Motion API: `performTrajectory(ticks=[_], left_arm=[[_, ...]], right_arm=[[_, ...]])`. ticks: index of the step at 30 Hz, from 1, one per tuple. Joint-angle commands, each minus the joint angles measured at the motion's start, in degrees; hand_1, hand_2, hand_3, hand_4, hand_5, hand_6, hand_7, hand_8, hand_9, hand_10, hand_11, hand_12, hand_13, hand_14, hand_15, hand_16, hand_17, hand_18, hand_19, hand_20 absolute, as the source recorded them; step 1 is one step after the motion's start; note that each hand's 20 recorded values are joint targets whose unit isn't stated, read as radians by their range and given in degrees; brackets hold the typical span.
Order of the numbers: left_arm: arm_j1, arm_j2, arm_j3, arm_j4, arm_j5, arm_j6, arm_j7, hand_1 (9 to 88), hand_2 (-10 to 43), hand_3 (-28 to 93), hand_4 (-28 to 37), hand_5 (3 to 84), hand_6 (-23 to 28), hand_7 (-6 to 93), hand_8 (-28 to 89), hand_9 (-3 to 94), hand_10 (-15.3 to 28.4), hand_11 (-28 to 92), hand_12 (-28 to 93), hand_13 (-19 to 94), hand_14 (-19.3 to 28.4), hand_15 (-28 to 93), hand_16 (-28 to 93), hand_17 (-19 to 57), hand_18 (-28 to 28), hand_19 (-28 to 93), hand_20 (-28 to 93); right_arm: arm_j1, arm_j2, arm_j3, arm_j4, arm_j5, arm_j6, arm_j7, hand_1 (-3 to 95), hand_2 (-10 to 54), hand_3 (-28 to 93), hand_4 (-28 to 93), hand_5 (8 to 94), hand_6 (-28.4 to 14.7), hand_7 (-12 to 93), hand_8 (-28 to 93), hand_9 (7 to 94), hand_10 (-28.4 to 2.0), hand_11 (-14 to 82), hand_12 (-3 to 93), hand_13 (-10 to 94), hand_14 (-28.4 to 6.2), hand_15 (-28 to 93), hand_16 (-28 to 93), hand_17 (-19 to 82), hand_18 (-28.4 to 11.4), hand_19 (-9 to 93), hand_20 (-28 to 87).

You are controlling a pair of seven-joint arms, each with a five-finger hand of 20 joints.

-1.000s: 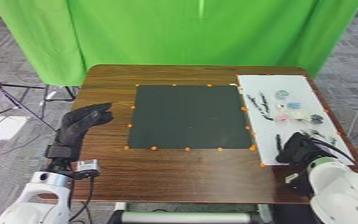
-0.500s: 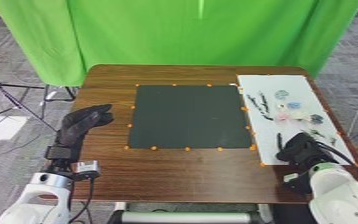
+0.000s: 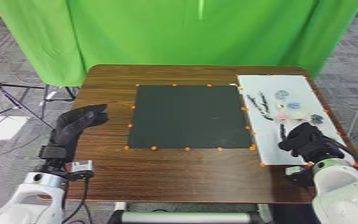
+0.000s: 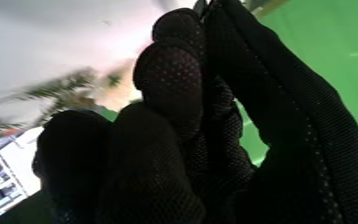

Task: Arrange flowers

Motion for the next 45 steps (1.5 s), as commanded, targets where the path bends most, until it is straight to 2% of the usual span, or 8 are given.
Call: performTrajectory(ticks=[1, 9, 13, 15, 23, 33, 35, 45], left_arm=[[1.1, 6.12, -5.50, 2.17, -5.95, 4.79, 1.01, 29.9, -2.3, 61, -14.9, 49.6, 4.3, 14.7, -6, 50.3, 14.3, 25, 15, 41, 19.0, 28, 2, 6.5, 15.1, 15, 20], [-0.2, 12.20, -9.40, 4.84, -13.21, 8.97, 1.94, 25.8, 0.5, 62, -19.0, 50.3, 4.3, 15.0, -6, 50.4, 14.4, 24, 15, 40, 18.7, 25, 2, 7.1, 14.7, 13, 20], [1.3, 13.41, -11.96, 5.19, -15.48, 11.36, 1.94, 23.3, 2.9, 63, -23.1, 50.4, 4.3, 14.9, -6, 50.4, 14.5, 24, 15, 39, 18.7, 24, 3, 7.1, 14.7, 13, 20], [1.4, 14.06, -12.24, 5.29, -17.09, 12.33, 2.59, 21.8, 5.7, 63, -25.4, 50.6, 4.2, 14.9, -6, 50.5, 14.6, 24, 15, 39, 18.8, 24, 3, 7.1, 14.7, 13, 20], [4.7, 12.74, -13.71, 4.88, -17.59, 13.86, 3.48, 19.7, 7.5, 65, -28.1, 50.8, 4.3, 14.7, -6, 50.5, 14.6, 24, 14, 39, 18.8, 24, 3, 7.1, 14.6, 13, 20], [6.6, 11.26, -11.19, 6.35, -17.86, 15.69, 3.78, 19.6, 6.2, 66, -28.3, 50.8, 4.1, 14.8, -6, 50.2, 14.5, 23, 14, 38, 18.5, 22, 3, 7.0, 14.2, 12, 19], [7.7, 10.96, -10.99, 6.15, -18.04, 16.17, 3.77, 19.6, 6.2, 66, -28.3, 50.8, 4.1, 14.8, -6, 50.2, 14.5, 23, 14, 38, 18.5, 22, 3, 7.1, 14.1, 12, 19], [9.6, 10.10, -9.77, 5.41, -18.71, 14.96, 3.03, 19.4, 5.7, 66, -28.3, 50.6, 4.2, 14.7, -6, 49.8, 14.5, 23, 15, 38, 18.3, 22, 3, 6.6, 13.9, 11, 19]], right_arm=[[6.8, 1.1, -4.1, -0.8, 0.2, 0.8, -1.5, 56.4, -9.5, 58, 1, 78.3, -4.6, 35, 31, 87.7, -12.3, 51.3, 35.4, 94, -3.3, 70, 32, 76, -10.2, 93, 60], [22.0, -3.0, -17.3, 2.6, 1.6, -1.6, -3.0, 56.5, -9.5, 58, 1, 78.7, -4.7, 35, 31, 88.0, -12.3, 51.2, 35.2, 94, -3.4, 71, 32, 76, -10.1, 93, 60], [30.2, -7.9, -24.6, 5.7, 3.7, -4.3, -5.1, 56.4, -9.5, 58, 2, 78.8, -4.7, 34, 31, 88.1, -12.3, 51.2, 35.1, 94, -3.4, 71, 32, 76, -10.0, 93, 60], [33.3, -9.4, -27.9, 6.8, 3.7, -5.8, -5.9, 56.4, -9.5, 58, 2, 79.0, -4.8, 34, 31, 88.1, -12.3, 51.2, 35.1, 94, -3.4, 71, 31, 76, -10.0, 93, 60], [41.6, -15.9, -39.2, 12.2, 4.0, -9.7, -7.8, 56.4, -9.5, 58, 2, 79.3, -4.9, 34, 31, 88.4, -12.3, 51.0, 34.9, 94, -3.4, 71, 31, 77, -9.8, 93, 60], [43.9, -20.3, -44.5, 16.5, 1.7, -12.0, -7.4, 56.4, -9.5, 58, 2, 79.5, -4.9, 34, 31, 88.6, -12.3, 51.0, 34.6, 94, -3.4, 71, 31, 77, -9.7, 93, 60], [43.9, -21.0, -44.9, 17.3, 1.4, -12.8, -6.7, 56.4, -9.5, 58, 2, 79.5, -4.9, 34, 31, 88.7, -12.4, 51.0, 34.6, 94, -3.4, 71, 30, 77, -9.7, 93, 60], [42.4, -23.6, -46.0, 20.6, 3.8, -12.6, -3.5, 56.9, -9.5, 57, 4, 80.2, -5.0, 34, 29, 89.3, -12.4, 51.3, 33.5, 94, -3.3, 72, 29, 78, -9.6, 93, 60]])
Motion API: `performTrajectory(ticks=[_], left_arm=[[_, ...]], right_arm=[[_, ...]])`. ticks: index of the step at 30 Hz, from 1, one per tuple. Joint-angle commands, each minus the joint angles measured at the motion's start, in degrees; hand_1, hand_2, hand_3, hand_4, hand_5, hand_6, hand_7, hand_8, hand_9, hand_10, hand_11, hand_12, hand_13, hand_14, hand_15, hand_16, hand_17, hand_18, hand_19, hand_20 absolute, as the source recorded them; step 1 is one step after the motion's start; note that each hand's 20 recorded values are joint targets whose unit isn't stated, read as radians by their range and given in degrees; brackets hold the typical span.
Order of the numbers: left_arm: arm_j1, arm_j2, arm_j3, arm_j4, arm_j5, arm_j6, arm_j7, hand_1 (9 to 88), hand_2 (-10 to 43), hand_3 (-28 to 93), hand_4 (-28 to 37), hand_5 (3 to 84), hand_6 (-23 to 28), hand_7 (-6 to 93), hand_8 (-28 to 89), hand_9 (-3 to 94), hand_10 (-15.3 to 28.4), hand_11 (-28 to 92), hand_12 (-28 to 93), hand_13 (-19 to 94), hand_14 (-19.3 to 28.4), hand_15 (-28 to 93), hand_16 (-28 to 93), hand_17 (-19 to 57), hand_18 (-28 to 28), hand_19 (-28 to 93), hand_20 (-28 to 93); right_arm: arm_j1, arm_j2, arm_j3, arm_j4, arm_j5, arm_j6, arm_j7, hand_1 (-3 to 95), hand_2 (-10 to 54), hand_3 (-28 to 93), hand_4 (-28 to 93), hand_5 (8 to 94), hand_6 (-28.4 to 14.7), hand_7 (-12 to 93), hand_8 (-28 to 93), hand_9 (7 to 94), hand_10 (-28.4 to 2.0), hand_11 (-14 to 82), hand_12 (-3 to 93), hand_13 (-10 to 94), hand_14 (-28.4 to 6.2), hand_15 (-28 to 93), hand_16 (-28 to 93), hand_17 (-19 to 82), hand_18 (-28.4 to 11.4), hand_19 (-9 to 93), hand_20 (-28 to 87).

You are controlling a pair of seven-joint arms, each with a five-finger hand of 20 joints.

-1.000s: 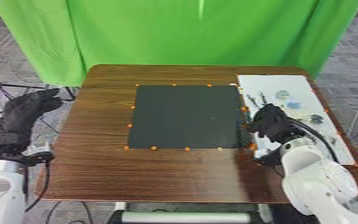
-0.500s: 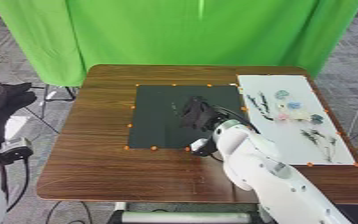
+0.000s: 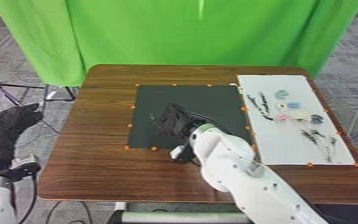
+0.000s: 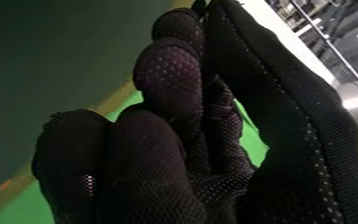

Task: Arrange flowers

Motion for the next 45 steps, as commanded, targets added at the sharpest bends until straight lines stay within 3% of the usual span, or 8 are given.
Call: performTrajectory(ticks=[1, 6, 9, 11, 18, 29, 38, 45], left_arm=[[2.1, -1.30, 0.96, -0.57, -1.06, -0.36, -0.77, 19.4, 5.7, 66, -28.3, 50.6, 4.2, 14.7, -6, 49.8, 14.5, 23, 15, 38, 18.2, 22, 3, 6.6, 14.0, 11, 19], [2.4, -1.13, 0.84, -1.02, -0.84, -1.14, -1.59, 19.3, 5.4, 66, -28.3, 50.4, 4.3, 14.5, -6, 49.4, 14.5, 23, 15, 38, 18.3, 22, 3, 6.2, 14.1, 11, 19], [3.1, -1.48, 0.57, -1.55, -0.87, -0.91, -1.74, 19.3, 5.2, 66, -28.3, 50.2, 4.4, 14.5, -6, 49.2, 14.5, 23, 15, 38, 18.3, 22, 3, 6.0, 14.2, 11, 19], [2.9, -1.33, 0.62, -1.51, -1.30, -1.01, -1.65, 19.3, 5.0, 66, -28.2, 50.1, 4.4, 14.6, -6, 49.1, 14.5, 23, 15, 38, 18.3, 22, 3, 5.9, 14.2, 11, 19], [2.9, -1.28, 0.55, -1.81, -1.08, -1.45, -2.45, 19.8, 4.5, 66, -27.8, 49.9, 4.5, 14.4, -6, 48.9, 14.4, 23, 15, 37, 18.3, 22, 3, 5.7, 14.3, 12, 19], [3.1, -1.44, 0.53, -1.86, -1.30, -2.11, -2.92, 20.4, 3.9, 65, -27.1, 49.6, 4.7, 14.1, -6, 48.4, 14.3, 23, 15, 37, 18.2, 22, 4, 5.3, 14.5, 12, 19], [2.4, -1.22, 0.24, -1.77, -0.97, -3.40, -3.66, 21.5, 3.2, 65, -25.6, 49.2, 4.8, 14.0, -6, 48.0, 14.2, 24, 15, 37, 18.4, 22, 4, 4.7, 14.8, 13, 19], [2.2, -1.22, 0.02, -1.70, -0.92, -3.91, -3.91, 21.7, 2.6, 65, -24.4, 49.1, 4.8, 14.0, -6, 47.7, 14.2, 24, 15, 37, 18.4, 22, 4, 4.5, 14.8, 13, 19]], right_arm=[[-1.6, -2.7, -0.7, 2.9, 1.9, 0.5, 2.7, 56.8, -9.5, 56, 4, 80.2, -5.1, 35, 29, 89.4, -12.4, 51.3, 33.2, 94, -3.3, 72, 29, 78, -9.5, 93, 60], [-1.5, -4.2, -0.3, 5.0, 3.2, 0.4, 3.9, 57.4, -9.5, 55, 5, 80.3, -5.3, 36, 28, 90.2, -12.3, 51.7, 31.1, 94, -3.5, 73, 28, 78, -9.7, 93, 60], [-1.4, -5.1, -0.3, 6.1, 2.9, -0.1, 4.0, 57.9, -9.5, 54, 6, 80.4, -5.4, 37, 27, 90.5, -12.4, 51.7, 30.5, 94, -3.6, 73, 27, 78, -9.7, 93, 60], [-1.1, -5.4, -0.5, 6.5, 2.7, 0.5, 4.0, 58.0, -9.5, 54, 6, 80.4, -5.4, 37, 27, 90.7, -12.5, 51.8, 30.2, 94, -3.7, 73, 27, 78, -9.7, 93, 59], [-0.8, -7.6, 0.9, 8.8, 3.9, 3.8, 4.9, 58.3, -9.5, 53, 7, 80.3, -5.5, 38, 26, 91.2, -12.5, 51.9, 29.5, 94, -3.8, 73, 26, 79, -9.8, 93, 59], [-1.3, -8.1, 1.6, 9.6, 4.4, 4.4, 5.4, 58.3, -9.5, 53, 7, 80.3, -5.6, 39, 25, 91.4, -12.5, 52.0, 28.7, 94, -4.0, 73, 25, 79, -9.5, 93, 59], [-1.3, -8.6, 2.3, 9.2, 5.5, 0.1, 5.9, 55.0, -9.5, 55, 6, 80.7, -5.1, 38, 24, 91.7, -12.1, 49.5, 28.7, 94, -3.4, 71, 25, 78, -8.9, 93, 56], [-1.3, -8.4, 1.9, 9.2, 6.0, 0.9, 5.6, 52.9, -9.5, 56, 4, 81.2, -4.6, 37, 25, 91.8, -11.8, 48.4, 28.8, 94, -3.5, 70, 26, 78, -8.7, 93, 55]])
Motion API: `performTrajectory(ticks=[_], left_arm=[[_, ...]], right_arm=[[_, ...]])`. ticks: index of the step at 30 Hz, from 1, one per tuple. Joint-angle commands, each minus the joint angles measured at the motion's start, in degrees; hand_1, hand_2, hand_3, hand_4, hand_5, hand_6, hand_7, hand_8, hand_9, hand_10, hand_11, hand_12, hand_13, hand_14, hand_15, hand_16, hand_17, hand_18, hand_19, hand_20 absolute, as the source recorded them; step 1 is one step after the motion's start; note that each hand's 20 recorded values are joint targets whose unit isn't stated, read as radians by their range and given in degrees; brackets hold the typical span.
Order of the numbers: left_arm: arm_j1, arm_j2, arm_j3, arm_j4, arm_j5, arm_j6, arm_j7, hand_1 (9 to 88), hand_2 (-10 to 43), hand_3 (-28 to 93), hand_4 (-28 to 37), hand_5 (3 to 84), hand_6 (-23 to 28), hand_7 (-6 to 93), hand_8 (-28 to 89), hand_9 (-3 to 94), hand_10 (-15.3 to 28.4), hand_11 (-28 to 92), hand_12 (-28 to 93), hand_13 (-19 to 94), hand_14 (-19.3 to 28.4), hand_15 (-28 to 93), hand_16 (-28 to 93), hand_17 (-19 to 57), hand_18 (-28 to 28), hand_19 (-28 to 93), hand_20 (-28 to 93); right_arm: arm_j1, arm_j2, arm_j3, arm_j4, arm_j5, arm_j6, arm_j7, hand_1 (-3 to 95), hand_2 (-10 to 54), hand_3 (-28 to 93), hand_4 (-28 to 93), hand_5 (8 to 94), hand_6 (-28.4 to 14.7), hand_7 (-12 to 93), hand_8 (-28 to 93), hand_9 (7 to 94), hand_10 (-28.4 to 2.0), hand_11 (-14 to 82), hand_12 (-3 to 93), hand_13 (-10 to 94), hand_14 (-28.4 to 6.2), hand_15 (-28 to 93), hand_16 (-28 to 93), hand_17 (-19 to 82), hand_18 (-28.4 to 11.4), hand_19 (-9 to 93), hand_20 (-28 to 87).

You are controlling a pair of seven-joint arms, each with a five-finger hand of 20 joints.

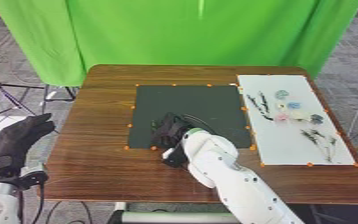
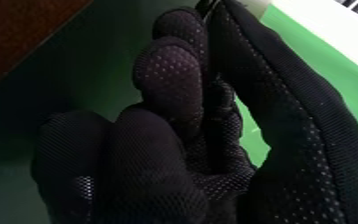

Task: Arrange flowers

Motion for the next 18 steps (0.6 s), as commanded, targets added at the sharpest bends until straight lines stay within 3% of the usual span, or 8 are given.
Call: performTrajectory(ticks=[1, 18], left_arm=[[0.1, -0.29, -0.54, -0.18, -0.27, -1.09, -0.75, 21.7, 2.6, 65, -24.3, 49.1, 4.9, 13.9, -6, 47.6, 14.1, 24, 15, 37, 18.4, 22, 4, 4.4, 14.8, 13, 19], [-0.4, -0.16, -0.25, 0.10, -0.12, -1.74, -0.71, 22.8, 1.9, 65, -22.9, 48.8, 4.9, 13.9, -6, 47.2, 14.1, 23, 15, 36, 18.5, 23, 4, 4.1, 14.9, 14, 20]], right_arm=[[-0.5, -0.4, -0.4, 0.1, 0.6, -0.5, 0.5, 52.6, -9.5, 57, 4, 81.3, -4.6, 37, 25, 91.8, -11.7, 48.3, 28.8, 94, -3.6, 70, 26, 78, -8.7, 93, 55], [-0.7, -0.3, -0.6, 0.0, 0.6, 0.3, -0.9, 46.1, -9.5, 59, 2, 81.2, -4.6, 35, 23, 91.4, -11.8, 47.0, 28.7, 94, -3.5, 68, 26, 78, -8.6, 93, 53]])
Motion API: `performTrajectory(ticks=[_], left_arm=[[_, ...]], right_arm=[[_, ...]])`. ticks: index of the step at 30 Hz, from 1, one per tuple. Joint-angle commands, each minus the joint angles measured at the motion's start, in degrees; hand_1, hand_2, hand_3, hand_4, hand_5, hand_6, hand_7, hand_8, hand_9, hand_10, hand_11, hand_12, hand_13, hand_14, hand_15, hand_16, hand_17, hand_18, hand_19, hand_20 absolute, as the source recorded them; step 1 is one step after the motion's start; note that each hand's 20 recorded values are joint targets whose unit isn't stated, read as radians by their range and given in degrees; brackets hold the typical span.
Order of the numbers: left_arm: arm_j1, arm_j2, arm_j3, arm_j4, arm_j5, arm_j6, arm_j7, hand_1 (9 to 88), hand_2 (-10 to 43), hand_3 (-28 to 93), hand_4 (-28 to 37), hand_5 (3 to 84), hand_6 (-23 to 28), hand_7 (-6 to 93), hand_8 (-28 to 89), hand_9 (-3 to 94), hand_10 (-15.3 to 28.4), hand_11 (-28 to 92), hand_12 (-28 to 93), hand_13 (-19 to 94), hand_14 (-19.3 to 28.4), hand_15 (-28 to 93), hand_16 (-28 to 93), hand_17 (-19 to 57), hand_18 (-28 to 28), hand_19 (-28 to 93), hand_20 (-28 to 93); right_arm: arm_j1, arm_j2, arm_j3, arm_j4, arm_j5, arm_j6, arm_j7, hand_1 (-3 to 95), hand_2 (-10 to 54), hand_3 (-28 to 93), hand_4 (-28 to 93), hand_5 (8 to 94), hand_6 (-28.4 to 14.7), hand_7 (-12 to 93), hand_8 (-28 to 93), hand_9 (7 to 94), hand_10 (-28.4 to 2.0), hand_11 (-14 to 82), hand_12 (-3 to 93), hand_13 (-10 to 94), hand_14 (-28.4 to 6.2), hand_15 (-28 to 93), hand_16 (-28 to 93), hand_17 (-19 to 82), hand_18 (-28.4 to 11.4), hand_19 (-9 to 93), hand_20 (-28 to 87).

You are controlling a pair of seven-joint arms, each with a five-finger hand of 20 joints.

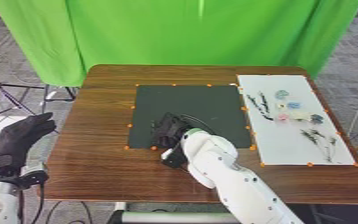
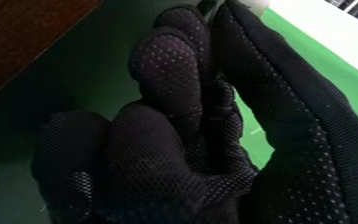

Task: Arrange flowers

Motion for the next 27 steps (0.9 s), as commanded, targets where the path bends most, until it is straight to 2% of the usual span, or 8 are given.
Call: performTrajectory(ticks=[1, 11, 17, 22, 27], left_arm=[[-0.1, -0.19, -0.13, 0.08, -0.08, -1.04, -0.44, 22.9, 1.8, 65, -22.9, 48.8, 4.9, 13.9, -6, 47.2, 14.1, 23, 15, 36, 18.5, 23, 4, 4.1, 14.9, 14, 20], [-0.1, -0.34, -0.05, -0.13, 0.04, -1.13, -0.85, 24.0, 1.1, 64, -22.0, 48.7, 4.9, 14.0, -6, 47.1, 14.0, 24, 15, 36, 18.5, 23, 4, 3.9, 15.0, 14, 20], [-0.1, -0.56, -0.20, -0.12, -0.01, -1.51, -0.84, 24.0, 0.8, 65, -21.8, 48.7, 4.9, 13.9, -6, 47.1, 14.0, 24, 15, 36, 18.6, 23, 4, 3.9, 15.0, 14, 20], [0.1, -0.93, -0.40, -0.22, 0.56, -2.32, -1.43, 24.1, 0.5, 65, -21.5, 48.7, 5.0, 13.9, -6, 47.1, 14.1, 24, 15, 37, 18.6, 23, 3, 4.3, 15.9, 13, 19], [-0.1, -1.25, 0.21, 0.12, 0.30, -2.49, -1.57, 24.6, 0.1, 64, -21.2, 48.6, 5.0, 13.9, -6, 47.0, 14.1, 24, 15, 37, 18.7, 23, 3, 4.3, 16.2, 13, 18]], right_arm=[[-0.7, -0.2, -0.4, 0.1, 0.1, 0.3, -0.6, 45.4, -9.5, 60, 2, 81.1, -4.6, 35, 23, 91.3, -11.8, 46.9, 28.8, 94, -3.4, 68, 26, 77, -8.6, 93, 53], [0.6, 1.4, 1.2, -1.1, -1.7, 1.1, -2.2, 43.0, -9.5, 61, 0, 80.6, -4.7, 35, 21, 90.5, -11.9, 47.2, 28.8, 94, -3.3, 67, 27, 77, -8.5, 93, 52], [1.2, 9.2, 5.8, -6.9, -2.2, 6.0, -3.8, 42.7, -9.5, 61, 0, 79.9, -4.6, 36, 22, 90.3, -11.8, 47.7, 28.7, 94, -3.5, 67, 27, 77, -8.7, 93, 52], [-3.0, 15.6, 14.4, -11.3, -2.7, 8.3, -3.4, 41.8, -9.5, 61, 0, 77.6, -4.3, 38, 23, 88.6, -11.9, 49.3, 29.6, 94, -3.4, 67, 28, 76, -8.8, 93, 54], [-9.4, 22.3, 23.7, -15.0, -6.2, 12.5, -2.2, 41.3, -9.5, 61, -1, 76.2, -4.5, 38, 23, 87.2, -12.1, 49.9, 29.8, 94, -3.4, 66, 30, 75, -8.9, 93, 54]])
